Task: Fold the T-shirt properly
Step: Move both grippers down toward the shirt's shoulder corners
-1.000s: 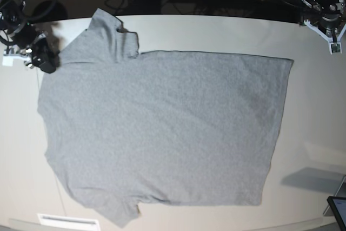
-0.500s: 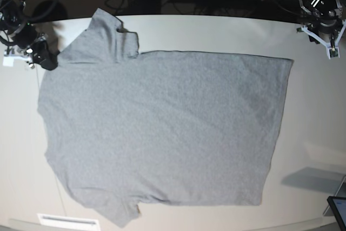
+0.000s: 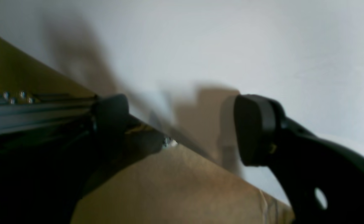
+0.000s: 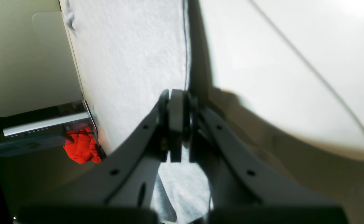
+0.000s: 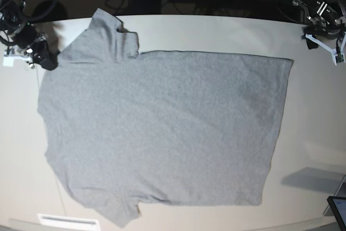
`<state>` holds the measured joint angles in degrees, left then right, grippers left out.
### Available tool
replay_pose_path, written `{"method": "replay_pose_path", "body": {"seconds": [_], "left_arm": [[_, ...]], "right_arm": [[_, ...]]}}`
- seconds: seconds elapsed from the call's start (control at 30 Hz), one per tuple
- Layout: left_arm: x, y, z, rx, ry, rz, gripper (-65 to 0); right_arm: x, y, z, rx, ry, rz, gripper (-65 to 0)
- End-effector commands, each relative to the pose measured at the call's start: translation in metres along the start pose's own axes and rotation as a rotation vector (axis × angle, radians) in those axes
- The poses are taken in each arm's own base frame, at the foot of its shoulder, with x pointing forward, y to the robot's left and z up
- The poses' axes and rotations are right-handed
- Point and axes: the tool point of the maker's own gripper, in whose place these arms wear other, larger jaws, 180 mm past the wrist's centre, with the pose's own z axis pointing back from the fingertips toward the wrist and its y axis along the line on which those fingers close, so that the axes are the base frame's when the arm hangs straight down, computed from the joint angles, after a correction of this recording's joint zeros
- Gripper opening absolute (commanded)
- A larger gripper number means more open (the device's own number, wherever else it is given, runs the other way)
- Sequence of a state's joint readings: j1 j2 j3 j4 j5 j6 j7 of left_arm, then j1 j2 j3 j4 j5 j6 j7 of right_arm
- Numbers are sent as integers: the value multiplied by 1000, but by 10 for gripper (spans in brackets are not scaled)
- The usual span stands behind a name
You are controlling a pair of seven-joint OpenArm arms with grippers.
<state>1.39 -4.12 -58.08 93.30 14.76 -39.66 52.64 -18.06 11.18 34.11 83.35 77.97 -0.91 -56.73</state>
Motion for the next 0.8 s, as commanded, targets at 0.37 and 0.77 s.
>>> {"method": "replay_pose_path", "body": {"seconds": [0.37, 0.77], "left_arm": [[29, -6, 39, 29, -288, 35, -279], [32, -3, 66, 51, -318, 52, -346]], "right_arm": [[-16, -3, -6, -11, 57, -17, -649], [-16, -8, -11, -54, 55, 16, -649]]}}
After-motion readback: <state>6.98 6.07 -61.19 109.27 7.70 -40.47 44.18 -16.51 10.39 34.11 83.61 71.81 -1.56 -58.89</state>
